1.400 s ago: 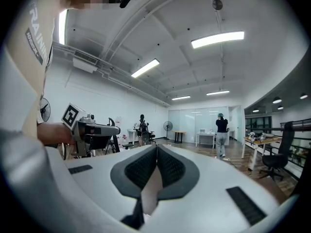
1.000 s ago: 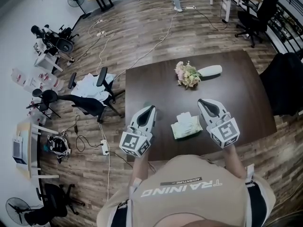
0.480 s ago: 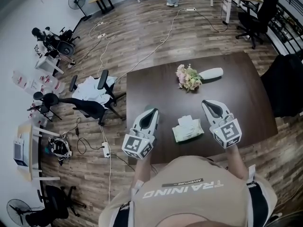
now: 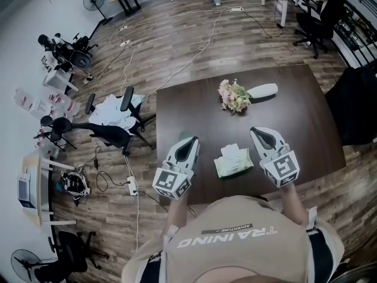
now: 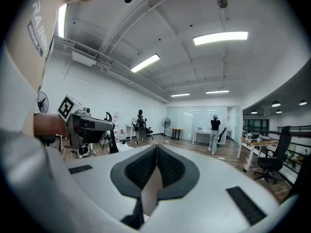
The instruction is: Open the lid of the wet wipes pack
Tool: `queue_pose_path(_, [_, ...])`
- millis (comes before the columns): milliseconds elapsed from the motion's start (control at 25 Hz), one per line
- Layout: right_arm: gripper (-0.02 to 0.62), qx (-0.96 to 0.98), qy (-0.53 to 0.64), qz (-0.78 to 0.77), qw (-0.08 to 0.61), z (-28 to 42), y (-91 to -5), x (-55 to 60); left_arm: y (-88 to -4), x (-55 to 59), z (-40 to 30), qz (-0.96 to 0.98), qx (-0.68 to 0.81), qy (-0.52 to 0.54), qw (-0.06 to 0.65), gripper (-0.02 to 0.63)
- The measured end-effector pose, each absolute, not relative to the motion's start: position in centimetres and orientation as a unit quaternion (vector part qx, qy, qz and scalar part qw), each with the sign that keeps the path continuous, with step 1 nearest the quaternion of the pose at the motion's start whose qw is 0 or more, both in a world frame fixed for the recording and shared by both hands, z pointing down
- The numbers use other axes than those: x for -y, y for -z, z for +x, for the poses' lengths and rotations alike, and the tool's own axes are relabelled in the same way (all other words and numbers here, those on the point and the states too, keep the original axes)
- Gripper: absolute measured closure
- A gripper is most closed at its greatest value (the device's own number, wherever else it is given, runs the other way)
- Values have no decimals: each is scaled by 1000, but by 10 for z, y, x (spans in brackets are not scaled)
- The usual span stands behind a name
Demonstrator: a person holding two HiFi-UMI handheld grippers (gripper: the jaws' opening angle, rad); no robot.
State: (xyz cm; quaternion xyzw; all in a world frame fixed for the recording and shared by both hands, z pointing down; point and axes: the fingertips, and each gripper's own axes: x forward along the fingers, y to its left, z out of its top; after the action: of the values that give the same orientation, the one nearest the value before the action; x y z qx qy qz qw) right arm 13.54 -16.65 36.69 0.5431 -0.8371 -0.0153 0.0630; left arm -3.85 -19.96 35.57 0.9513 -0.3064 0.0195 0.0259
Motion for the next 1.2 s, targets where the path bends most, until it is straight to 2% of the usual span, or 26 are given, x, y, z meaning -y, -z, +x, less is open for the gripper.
queue_pose_path(200, [581, 838, 16, 542, 62, 137, -369, 163, -351, 198, -37, 951, 310, -14, 12, 597])
queue_pose_path(520, [581, 841, 4, 539, 51, 134, -377, 152, -362, 181, -29, 953, 299, -31, 28, 597])
queue_pose_path(1200, [581, 849, 37, 524, 48, 127, -361, 145, -337, 172, -25, 955, 295, -5, -9, 597])
